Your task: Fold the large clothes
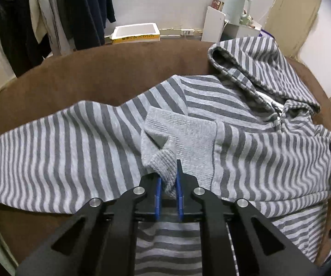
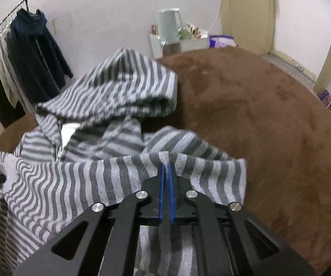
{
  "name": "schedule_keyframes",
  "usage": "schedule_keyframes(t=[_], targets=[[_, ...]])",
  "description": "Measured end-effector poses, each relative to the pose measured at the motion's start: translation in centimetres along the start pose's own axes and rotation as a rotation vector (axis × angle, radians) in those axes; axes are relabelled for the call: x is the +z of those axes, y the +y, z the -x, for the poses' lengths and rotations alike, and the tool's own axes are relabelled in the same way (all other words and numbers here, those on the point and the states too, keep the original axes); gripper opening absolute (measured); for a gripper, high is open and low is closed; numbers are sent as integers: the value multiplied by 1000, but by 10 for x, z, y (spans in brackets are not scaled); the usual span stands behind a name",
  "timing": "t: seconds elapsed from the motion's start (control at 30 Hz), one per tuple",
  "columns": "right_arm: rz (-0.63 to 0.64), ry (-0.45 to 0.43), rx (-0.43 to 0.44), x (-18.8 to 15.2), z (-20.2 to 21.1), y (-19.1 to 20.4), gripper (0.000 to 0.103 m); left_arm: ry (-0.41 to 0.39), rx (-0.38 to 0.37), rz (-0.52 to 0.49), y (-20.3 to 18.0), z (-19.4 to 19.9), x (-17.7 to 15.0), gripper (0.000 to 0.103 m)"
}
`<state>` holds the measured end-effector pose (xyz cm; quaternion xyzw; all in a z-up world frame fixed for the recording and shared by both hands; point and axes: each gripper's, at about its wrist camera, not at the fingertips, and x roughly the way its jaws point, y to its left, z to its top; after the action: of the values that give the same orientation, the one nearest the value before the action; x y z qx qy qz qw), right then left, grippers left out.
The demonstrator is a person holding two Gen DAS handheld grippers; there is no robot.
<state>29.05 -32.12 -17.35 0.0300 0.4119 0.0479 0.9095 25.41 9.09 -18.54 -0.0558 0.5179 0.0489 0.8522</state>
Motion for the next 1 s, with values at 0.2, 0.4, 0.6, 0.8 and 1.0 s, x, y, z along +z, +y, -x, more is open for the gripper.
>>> schedule_keyframes(t=[0.2, 0.4, 0.6, 0.8, 1.0], targets=[[4, 135, -11, -14, -31, -8, 19, 59, 63, -42, 0, -31, -10, 24], [0, 149, -11, -13, -31, -9, 20, 53, 64, -34, 3, -28, -9, 24], [15, 158, -28, -7, -30, -4, 21, 56, 32, 17, 7, -28, -10, 24], [47, 104, 5, 2, -7, 13, 46, 47, -11, 53, 12, -15, -9, 54], [124, 38, 64, 14, 25, 53, 67, 2, -37, 70, 16, 11, -4, 88]])
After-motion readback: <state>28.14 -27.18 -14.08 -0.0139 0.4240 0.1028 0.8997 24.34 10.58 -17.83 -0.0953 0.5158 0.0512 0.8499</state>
